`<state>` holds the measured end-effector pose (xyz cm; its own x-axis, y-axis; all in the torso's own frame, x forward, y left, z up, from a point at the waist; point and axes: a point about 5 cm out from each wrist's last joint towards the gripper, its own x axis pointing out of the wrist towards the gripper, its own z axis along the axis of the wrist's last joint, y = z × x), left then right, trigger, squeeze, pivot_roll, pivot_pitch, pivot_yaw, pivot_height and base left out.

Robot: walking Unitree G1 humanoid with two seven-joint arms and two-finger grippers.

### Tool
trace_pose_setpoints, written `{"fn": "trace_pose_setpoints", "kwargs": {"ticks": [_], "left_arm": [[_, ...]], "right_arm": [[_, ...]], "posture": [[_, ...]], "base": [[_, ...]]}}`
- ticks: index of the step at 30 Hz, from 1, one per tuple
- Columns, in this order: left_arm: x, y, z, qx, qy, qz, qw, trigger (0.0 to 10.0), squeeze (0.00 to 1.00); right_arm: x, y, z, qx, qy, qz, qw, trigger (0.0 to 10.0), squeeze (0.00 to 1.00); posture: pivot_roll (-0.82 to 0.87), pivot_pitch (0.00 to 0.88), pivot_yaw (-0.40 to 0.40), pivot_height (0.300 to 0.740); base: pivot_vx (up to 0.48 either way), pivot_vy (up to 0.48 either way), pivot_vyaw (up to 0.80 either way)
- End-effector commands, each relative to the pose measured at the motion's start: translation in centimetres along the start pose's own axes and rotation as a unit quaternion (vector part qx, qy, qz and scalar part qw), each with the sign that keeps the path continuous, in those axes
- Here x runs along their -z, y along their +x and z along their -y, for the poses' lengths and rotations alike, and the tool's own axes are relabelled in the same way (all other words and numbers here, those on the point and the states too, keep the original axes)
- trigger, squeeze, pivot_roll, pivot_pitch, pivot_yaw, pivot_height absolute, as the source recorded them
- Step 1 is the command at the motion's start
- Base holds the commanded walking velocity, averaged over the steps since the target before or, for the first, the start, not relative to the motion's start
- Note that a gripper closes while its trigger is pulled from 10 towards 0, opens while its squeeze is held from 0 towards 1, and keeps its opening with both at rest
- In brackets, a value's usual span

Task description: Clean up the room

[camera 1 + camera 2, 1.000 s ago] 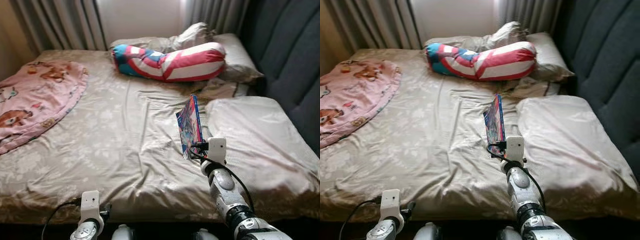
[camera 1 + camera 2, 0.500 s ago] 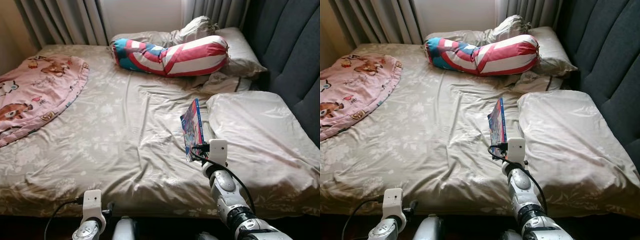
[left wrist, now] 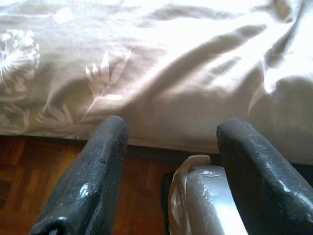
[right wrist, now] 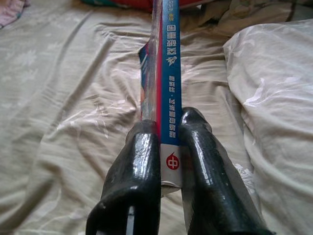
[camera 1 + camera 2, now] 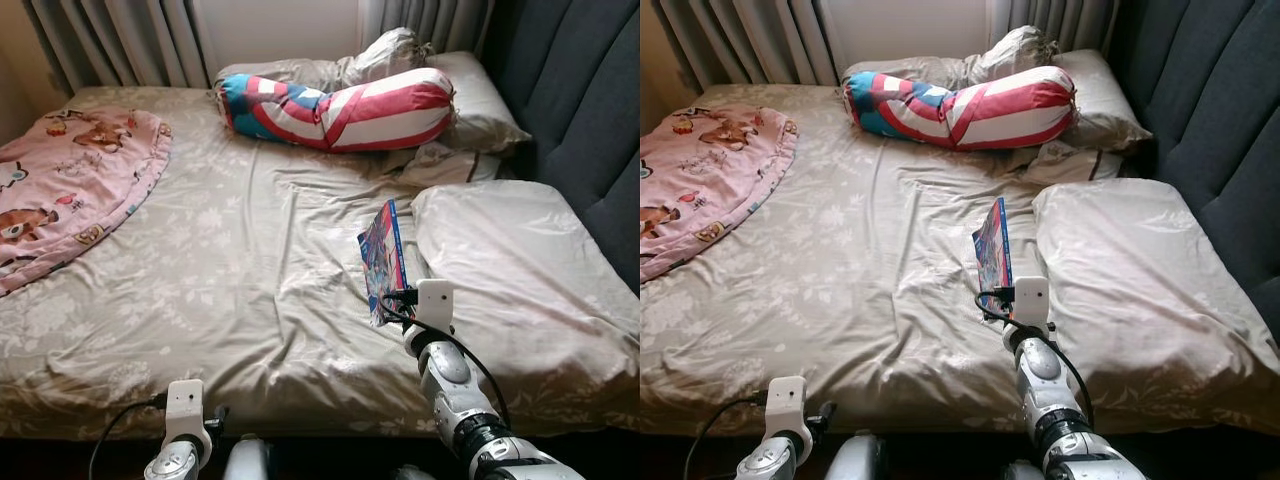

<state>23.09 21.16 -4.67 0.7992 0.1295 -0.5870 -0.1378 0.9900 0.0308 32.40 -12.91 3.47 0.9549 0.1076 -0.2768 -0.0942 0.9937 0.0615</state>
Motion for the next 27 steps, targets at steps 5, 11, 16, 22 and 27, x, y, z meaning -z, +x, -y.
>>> {"fn": "trace_pose_setpoints", "kwargs": {"ticks": [5, 11, 16, 22, 27], "left_arm": [[0.3, -0.1, -0.3, -0.002, 0.004, -0.011, 1.000, 10.0, 0.00], [0.4, -0.1, -0.4, -0.005, 0.011, -0.014, 1.000, 10.0, 0.00], [0.4, -0.1, -0.5, -0.006, 0.012, -0.014, 1.000, 10.0, 0.00], [0.4, -0.1, -0.4, -0.002, 0.014, -0.012, 1.000, 10.0, 0.00], [0.5, -0.2, -0.5, -0.001, 0.016, -0.013, 1.000, 10.0, 0.00]], "right_arm": [[-0.5, 0.3, -0.5, -0.013, -0.008, 0.003, 1.000, 10.0, 0.00], [-0.3, 0.3, -1.0, -0.026, -0.009, -0.004, 1.000, 10.0, 0.00], [0.4, 0.1, -0.9, -0.020, -0.013, -0.024, 0.999, 10.0, 0.00], [0.8, 0.0, -0.2, 0.009, 0.076, -0.035, 0.996, 10.0, 0.00], [1.2, 0.0, 0.2, 0.016, 0.143, -0.047, 0.988, 10.0, 0.00]], "posture": [[-0.01, 0.039, -0.002, 0.657], [-0.01, 0.038, -0.001, 0.657], [-0.01, 0.040, -0.001, 0.657], [0.00, 0.053, 0.004, 0.657], [0.01, 0.059, 0.008, 0.657]], "base": [[0.309, 0.000, 0.00], [0.310, 0.000, 0.00], [0.000, 0.000, 0.00], [0.000, 0.000, 0.00], [0.000, 0.000, 0.00]]}}
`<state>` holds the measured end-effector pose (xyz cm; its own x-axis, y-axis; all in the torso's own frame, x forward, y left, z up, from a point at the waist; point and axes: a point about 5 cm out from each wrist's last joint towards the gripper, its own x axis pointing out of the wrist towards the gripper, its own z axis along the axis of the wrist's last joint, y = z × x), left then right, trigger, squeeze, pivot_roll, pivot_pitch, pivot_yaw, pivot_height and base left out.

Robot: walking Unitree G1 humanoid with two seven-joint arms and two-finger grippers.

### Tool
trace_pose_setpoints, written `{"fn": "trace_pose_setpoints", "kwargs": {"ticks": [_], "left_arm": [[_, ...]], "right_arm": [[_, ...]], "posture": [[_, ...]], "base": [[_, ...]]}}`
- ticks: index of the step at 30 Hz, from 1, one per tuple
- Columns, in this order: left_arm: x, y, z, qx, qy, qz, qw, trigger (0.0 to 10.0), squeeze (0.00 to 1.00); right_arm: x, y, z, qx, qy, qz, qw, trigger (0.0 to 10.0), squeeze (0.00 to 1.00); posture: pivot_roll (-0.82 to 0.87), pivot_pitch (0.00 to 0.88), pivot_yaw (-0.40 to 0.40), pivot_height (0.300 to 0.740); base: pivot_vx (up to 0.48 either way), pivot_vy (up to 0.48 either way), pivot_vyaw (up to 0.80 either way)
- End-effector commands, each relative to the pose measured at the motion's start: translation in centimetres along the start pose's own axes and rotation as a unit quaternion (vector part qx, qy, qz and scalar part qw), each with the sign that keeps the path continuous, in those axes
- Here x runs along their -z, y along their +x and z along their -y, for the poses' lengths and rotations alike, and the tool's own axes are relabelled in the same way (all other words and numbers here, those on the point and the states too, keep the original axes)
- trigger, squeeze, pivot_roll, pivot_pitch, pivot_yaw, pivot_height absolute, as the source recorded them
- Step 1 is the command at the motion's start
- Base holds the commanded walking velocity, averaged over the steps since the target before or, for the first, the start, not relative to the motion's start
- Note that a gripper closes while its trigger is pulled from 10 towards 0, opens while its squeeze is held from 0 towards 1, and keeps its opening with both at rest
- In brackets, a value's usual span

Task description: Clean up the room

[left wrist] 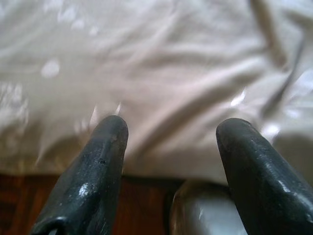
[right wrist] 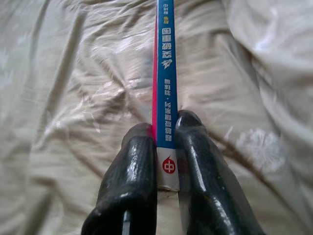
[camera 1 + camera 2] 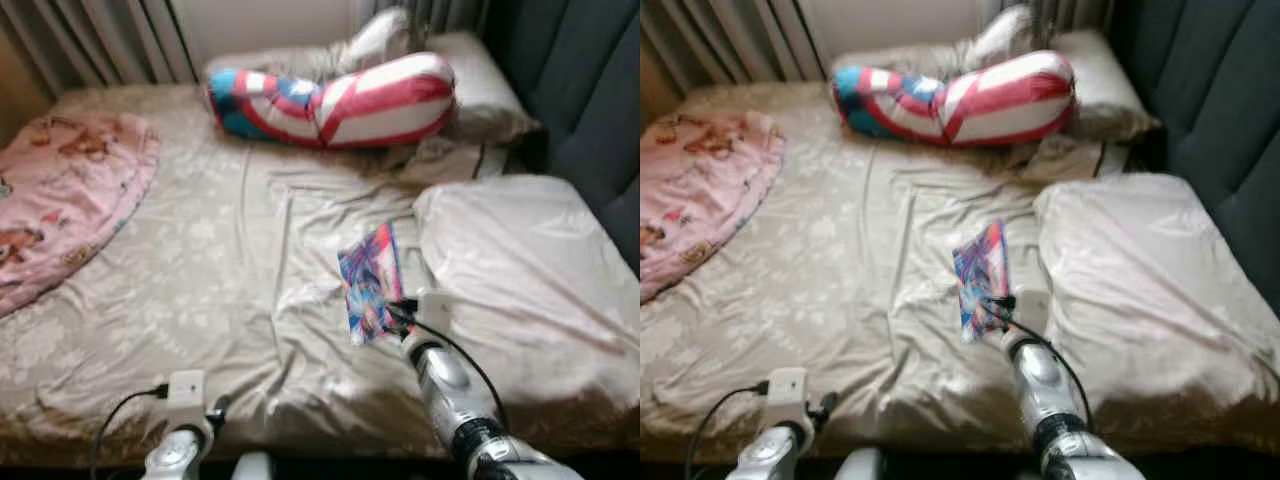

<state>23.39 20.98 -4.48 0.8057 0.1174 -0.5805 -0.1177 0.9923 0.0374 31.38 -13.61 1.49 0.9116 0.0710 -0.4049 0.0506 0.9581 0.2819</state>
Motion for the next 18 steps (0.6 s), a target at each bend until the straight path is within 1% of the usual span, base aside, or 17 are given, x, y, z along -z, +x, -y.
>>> {"fn": "trace_pose_setpoints", "kwargs": {"ticks": [1, 4, 8, 11, 15, 18], "left_arm": [[0.9, -0.3, -0.8, -0.006, 0.011, -0.016, 1.000, 10.0, 0.00], [1.0, -0.4, -1.0, -0.004, 0.017, -0.016, 1.000, 10.0, 0.00], [1.2, -0.6, -1.3, -0.001, 0.024, -0.016, 1.000, 10.0, 0.00], [1.8, -0.9, -1.6, 0.004, 0.038, -0.019, 0.999, 10.0, 0.00], [2.4, -1.3, -2.0, 0.005, 0.044, -0.022, 0.999, 10.0, 0.00], [3.0, -1.7, -2.2, 0.008, 0.052, -0.026, 0.998, 10.0, 0.00]], "right_arm": [[-1.0, 0.4, -0.7, -0.016, 0.022, 0.015, 1.000, 10.0, 0.00], [-1.1, 0.5, -0.6, -0.016, 0.041, 0.008, 0.999, 10.0, 0.00], [-1.1, 0.6, -0.6, -0.024, 0.047, -0.004, 0.999, 10.0, 0.00], [-1.5, 0.7, -1.1, -0.043, 0.052, 0.000, 0.998, 10.0, 0.00], [-1.7, 0.8, -1.4, -0.051, 0.059, 0.004, 0.997, 10.0, 0.00], [-1.1, 0.7, -1.6, -0.063, 0.063, -0.015, 0.996, 10.0, 0.00]], "posture": [[0.02, 0.069, 0.011, 0.657], [0.03, 0.079, 0.016, 0.657], [0.04, 0.092, 0.024, 0.657], [0.06, 0.115, 0.039, 0.657], [0.07, 0.134, 0.051, 0.657], [0.09, 0.150, 0.059, 0.657]], "base": [[0.000, 0.000, 0.00], [0.000, 0.000, 0.00], [0.000, 0.000, 0.00], [0.000, 0.000, 0.00], [0.000, 0.000, 0.00], [0.000, 0.000, 0.00]]}}
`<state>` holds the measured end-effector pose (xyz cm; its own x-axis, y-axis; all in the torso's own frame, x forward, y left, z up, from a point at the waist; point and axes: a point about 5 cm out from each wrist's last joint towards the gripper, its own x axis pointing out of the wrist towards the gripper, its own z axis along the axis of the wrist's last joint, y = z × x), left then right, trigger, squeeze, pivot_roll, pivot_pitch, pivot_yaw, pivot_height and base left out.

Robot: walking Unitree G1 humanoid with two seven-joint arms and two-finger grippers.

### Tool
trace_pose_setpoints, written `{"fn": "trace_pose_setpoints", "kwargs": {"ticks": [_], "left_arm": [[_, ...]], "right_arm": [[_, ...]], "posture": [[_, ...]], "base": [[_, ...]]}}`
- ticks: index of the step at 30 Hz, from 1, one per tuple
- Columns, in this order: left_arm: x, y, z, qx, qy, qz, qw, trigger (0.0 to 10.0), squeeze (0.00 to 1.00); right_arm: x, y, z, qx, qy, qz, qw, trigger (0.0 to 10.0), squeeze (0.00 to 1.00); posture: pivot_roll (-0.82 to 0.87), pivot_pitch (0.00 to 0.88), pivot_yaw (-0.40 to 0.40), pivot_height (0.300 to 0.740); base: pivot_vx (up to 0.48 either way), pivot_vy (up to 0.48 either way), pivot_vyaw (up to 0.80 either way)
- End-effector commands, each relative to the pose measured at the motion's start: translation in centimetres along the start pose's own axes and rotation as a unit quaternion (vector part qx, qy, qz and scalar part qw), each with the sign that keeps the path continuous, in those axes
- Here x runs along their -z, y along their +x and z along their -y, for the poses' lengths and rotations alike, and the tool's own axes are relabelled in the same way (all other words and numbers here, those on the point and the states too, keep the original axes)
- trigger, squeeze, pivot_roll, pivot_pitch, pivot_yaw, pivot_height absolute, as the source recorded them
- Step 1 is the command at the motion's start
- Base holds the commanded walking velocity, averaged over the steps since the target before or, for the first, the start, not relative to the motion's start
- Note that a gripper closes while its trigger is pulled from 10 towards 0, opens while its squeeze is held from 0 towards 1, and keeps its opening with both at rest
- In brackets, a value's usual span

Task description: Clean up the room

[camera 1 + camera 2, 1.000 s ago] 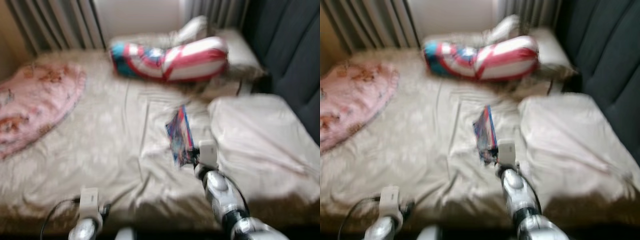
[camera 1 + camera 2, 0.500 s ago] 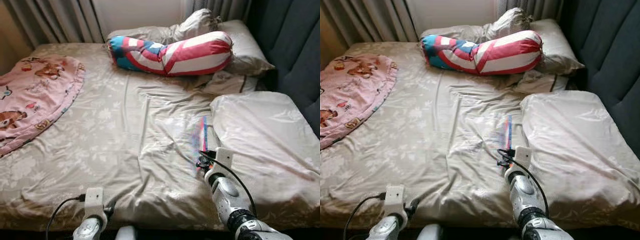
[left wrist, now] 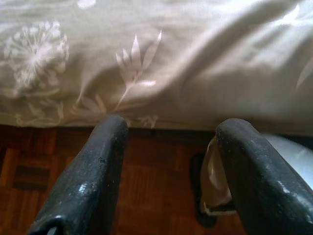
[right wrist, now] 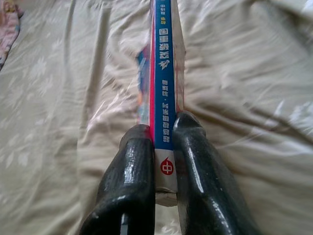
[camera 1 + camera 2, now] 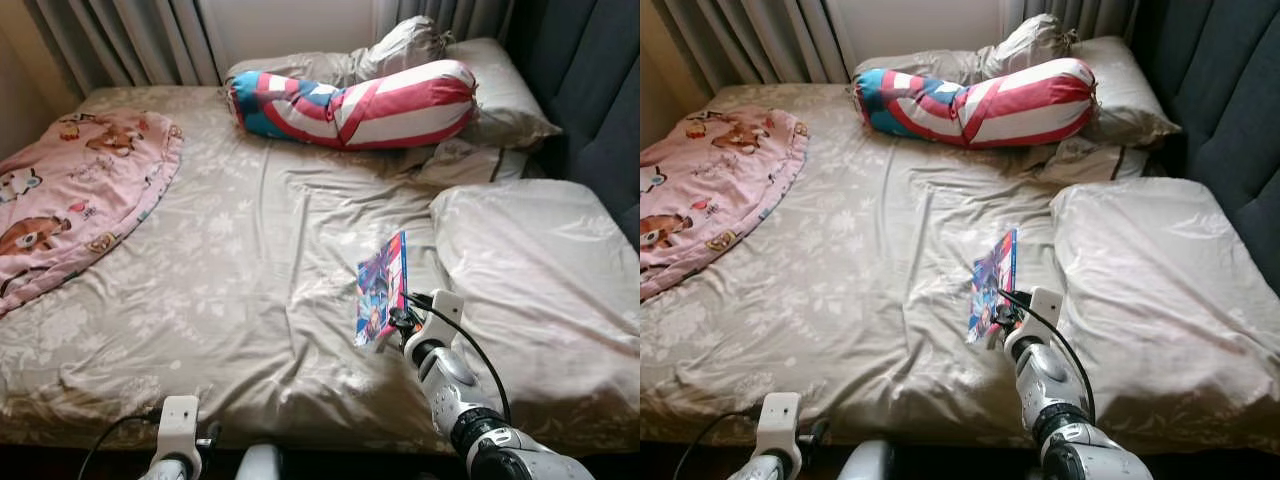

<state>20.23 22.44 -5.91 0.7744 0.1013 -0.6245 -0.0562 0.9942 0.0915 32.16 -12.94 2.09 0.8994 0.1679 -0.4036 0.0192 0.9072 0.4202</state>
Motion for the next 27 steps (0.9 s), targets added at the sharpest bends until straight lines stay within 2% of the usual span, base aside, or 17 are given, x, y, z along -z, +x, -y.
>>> {"fn": "trace_pose_setpoints", "kwargs": {"ticks": [1, 5, 16, 23, 27], "left_arm": [[0.4, -0.3, -0.5, 0.001, 0.013, 0.001, 1.000, 10.0, 0.00], [1.2, -0.8, -1.0, 0.002, 0.021, -0.002, 1.000, 10.0, 0.00], [3.1, -2.0, -1.5, 0.012, 0.035, -0.015, 0.999, 10.0, 0.00], [3.5, -2.3, -1.6, 0.019, 0.042, -0.020, 0.999, 10.0, 0.00], [3.7, -2.4, -1.7, 0.018, 0.044, -0.023, 0.999, 10.0, 0.00]], "right_arm": [[-0.2, 0.2, -0.8, -0.022, 0.001, -0.003, 1.000, 10.0, 0.00], [0.1, 0.1, -0.6, -0.018, -0.002, -0.008, 1.000, 10.0, 0.00], [0.6, -0.8, 2.9, 0.057, -0.060, -0.030, 0.996, 10.0, 0.00], [0.3, -1.3, 4.4, 0.094, -0.067, -0.021, 0.993, 10.0, 0.00], [0.3, -1.4, 4.6, 0.104, -0.065, -0.017, 0.992, 10.0, 0.00]], "posture": [[0.09, 0.156, 0.061, 0.657], [0.11, 0.181, 0.074, 0.657], [0.11, 0.227, 0.100, 0.657], [0.11, 0.240, 0.109, 0.657], [0.11, 0.242, 0.111, 0.657]], "base": [[0.000, 0.000, 0.00], [0.000, 0.000, 0.00], [0.000, 0.000, 0.00], [0.000, 0.000, 0.00], [0.000, 0.000, 0.00]]}}
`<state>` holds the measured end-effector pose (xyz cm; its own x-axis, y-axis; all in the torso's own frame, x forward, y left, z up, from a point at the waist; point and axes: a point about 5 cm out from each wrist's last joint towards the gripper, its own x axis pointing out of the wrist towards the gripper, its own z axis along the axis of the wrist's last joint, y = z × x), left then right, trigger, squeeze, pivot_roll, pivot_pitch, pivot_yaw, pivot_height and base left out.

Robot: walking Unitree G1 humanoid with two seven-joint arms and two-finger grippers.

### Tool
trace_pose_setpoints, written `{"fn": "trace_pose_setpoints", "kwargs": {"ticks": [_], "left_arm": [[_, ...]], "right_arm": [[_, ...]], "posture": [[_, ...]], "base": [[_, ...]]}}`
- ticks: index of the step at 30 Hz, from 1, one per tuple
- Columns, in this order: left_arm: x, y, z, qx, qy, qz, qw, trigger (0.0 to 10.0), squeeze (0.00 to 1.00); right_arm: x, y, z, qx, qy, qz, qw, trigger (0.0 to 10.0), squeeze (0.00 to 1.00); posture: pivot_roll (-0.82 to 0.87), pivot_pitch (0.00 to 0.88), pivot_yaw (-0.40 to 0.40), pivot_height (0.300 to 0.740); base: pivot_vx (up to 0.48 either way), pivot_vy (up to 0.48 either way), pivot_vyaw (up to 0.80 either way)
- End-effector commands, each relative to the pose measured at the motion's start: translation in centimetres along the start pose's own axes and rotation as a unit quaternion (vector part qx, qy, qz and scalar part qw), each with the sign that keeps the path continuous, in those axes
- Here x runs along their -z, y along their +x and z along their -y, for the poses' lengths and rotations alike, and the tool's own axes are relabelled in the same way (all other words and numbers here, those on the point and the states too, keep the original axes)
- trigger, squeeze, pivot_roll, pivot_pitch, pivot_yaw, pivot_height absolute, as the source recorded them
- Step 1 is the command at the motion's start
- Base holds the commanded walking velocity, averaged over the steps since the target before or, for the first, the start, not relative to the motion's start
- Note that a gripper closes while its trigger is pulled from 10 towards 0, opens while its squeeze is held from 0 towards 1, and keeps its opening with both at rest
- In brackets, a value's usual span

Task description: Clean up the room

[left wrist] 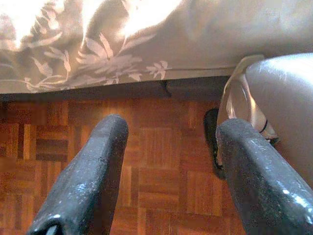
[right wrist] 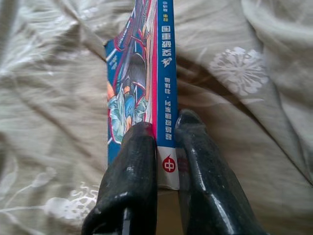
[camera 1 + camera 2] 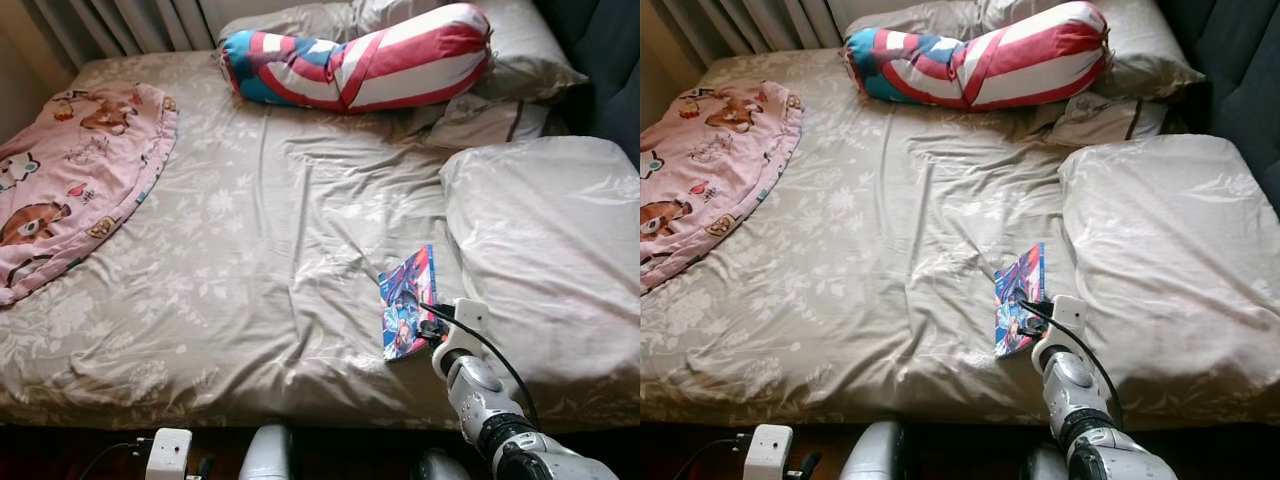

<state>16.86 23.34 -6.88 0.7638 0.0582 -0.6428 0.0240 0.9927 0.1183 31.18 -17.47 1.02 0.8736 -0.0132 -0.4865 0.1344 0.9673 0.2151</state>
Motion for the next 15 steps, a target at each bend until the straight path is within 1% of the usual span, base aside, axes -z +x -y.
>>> {"fn": "trace_pose_setpoints", "kwargs": {"ticks": [1, 4, 7, 8, 9, 10, 11, 15], "left_arm": [[0.90, -0.53, -0.62, -0.003, 0.008, -0.015, 1.000, 10.0, 0.00], [0.96, -0.55, -0.66, -0.004, 0.008, -0.016, 1.000, 10.0, 0.00], [0.96, -0.56, -0.71, -0.005, 0.008, -0.016, 1.000, 10.0, 0.00], [0.93, -0.54, -0.75, -0.005, 0.007, -0.016, 1.000, 10.0, 0.00], [0.91, -0.53, -0.75, -0.005, 0.007, -0.017, 1.000, 10.0, 0.00], [0.89, -0.52, -0.75, -0.005, 0.007, -0.017, 1.000, 10.0, 0.00], [0.90, -0.51, -0.74, -0.005, 0.007, -0.018, 1.000, 10.0, 0.00], [0.90, -0.50, -0.74, -0.004, 0.007, -0.018, 1.000, 10.0, 0.00]], "right_arm": [[0.76, -0.18, -0.03, 0.003, 0.003, -0.007, 1.000, 10.0, 0.00], [0.69, -0.15, -0.20, 0.000, -0.009, -0.005, 1.000, 10.0, 0.00], [0.58, -0.13, -0.24, 0.000, -0.011, -0.002, 1.000, 10.0, 0.00], [0.37, -0.09, -0.13, 0.004, -0.012, 0.001, 1.000, 10.0, 0.05], [0.28, -0.08, -0.10, 0.004, -0.012, 0.002, 1.000, 10.0, 0.31], [0.18, -0.06, -0.06, 0.005, -0.013, 0.003, 1.000, 10.0, 0.68], [-0.02, -0.04, 0.05, 0.008, -0.019, 0.007, 1.000, 10.0, 0.83], [-0.15, -0.02, 0.13, 0.010, -0.021, 0.009, 1.000, 10.0, 0.83]], "posture": [[0.11, 0.242, 0.111, 0.657], [0.11, 0.243, 0.110, 0.657], [0.11, 0.243, 0.110, 0.657], [0.12, 0.243, 0.109, 0.657], [0.12, 0.243, 0.109, 0.657], [0.12, 0.243, 0.109, 0.657], [0.12, 0.243, 0.109, 0.657], [0.11, 0.244, 0.109, 0.657]], "base": [[0.000, 0.000, 0.00], [0.000, 0.000, 0.00], [0.000, 0.000, 0.00], [0.000, 0.000, 0.00], [0.000, 0.000, 0.00], [0.000, 0.000, 0.00], [0.000, 0.000, 0.00], [0.000, 0.000, 0.00]]}}
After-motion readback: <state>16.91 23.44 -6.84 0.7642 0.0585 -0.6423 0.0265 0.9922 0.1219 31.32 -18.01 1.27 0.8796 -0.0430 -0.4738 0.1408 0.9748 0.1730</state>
